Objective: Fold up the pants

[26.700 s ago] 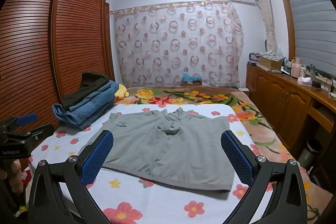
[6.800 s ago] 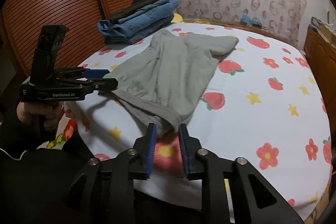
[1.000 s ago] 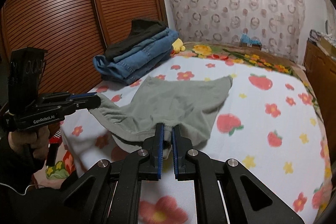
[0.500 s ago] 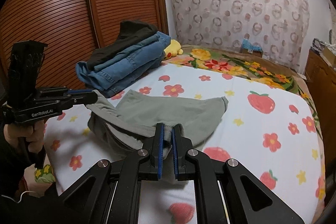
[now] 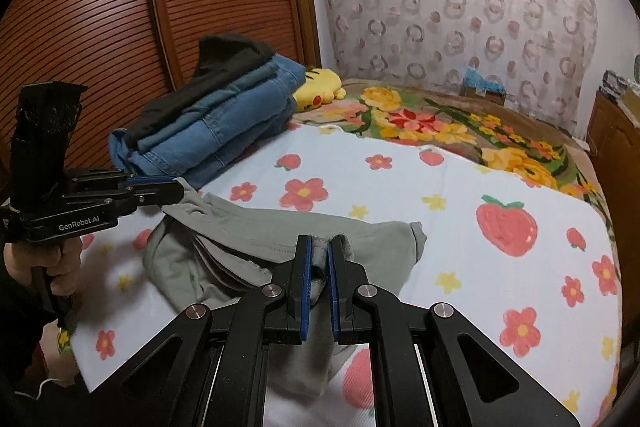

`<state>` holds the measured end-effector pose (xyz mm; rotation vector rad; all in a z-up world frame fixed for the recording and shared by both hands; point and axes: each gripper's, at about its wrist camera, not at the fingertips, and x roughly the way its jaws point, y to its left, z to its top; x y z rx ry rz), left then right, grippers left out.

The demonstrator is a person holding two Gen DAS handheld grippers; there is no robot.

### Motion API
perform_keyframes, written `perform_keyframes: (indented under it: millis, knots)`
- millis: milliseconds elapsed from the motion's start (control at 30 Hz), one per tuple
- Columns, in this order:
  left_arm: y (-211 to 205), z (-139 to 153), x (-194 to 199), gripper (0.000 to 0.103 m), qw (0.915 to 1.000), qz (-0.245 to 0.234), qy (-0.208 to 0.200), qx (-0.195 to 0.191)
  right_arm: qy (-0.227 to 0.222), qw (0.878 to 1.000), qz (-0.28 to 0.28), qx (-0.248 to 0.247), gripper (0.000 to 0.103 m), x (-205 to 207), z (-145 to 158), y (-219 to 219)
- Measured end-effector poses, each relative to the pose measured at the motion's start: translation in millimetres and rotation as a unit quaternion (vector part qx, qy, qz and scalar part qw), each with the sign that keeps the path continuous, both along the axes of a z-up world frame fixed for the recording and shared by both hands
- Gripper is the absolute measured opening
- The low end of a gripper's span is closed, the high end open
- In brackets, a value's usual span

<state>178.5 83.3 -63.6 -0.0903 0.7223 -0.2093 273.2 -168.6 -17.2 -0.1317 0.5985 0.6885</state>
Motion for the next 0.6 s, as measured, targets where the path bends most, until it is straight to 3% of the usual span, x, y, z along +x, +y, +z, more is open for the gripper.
perform_keyframes:
  millis: [200, 300, 367, 467, 600]
  knots:
    - [2.0, -6.8, 10.7, 0.010, 0.9999, 0.003, 0.013, -0.003, 0.014, 1.000, -0.002, -0.007, 0.008, 17.3, -5.5, 6.5]
    - [1.9, -5.9, 12.8, 0.016, 0.9998, 0.005, 0.019, 0.000, 0.016, 1.000, -0.004, -0.005, 0.015, 16.7, -3.7, 6.1]
    - [1.0, -5.4, 12.0, 0.032, 0.9998, 0.003, 0.019, 0.006, 0.014, 1.000, -0.008, -0.004, 0.021, 16.2, -1.7, 4.5]
    - [0.6, -6.4, 10.1, 0.045, 0.9998, -0.005, 0.019, 0.007, 0.007, 1.000, -0.015, 0.001, 0.028, 14.7, 2.9, -0.1]
    - [1.2, -10.2, 8.2, 0.046, 0.9996, -0.006, 0.024, 0.011, 0.001, 1.000, -0.013, 0.000, 0.031, 12.0, 6.7, -5.9]
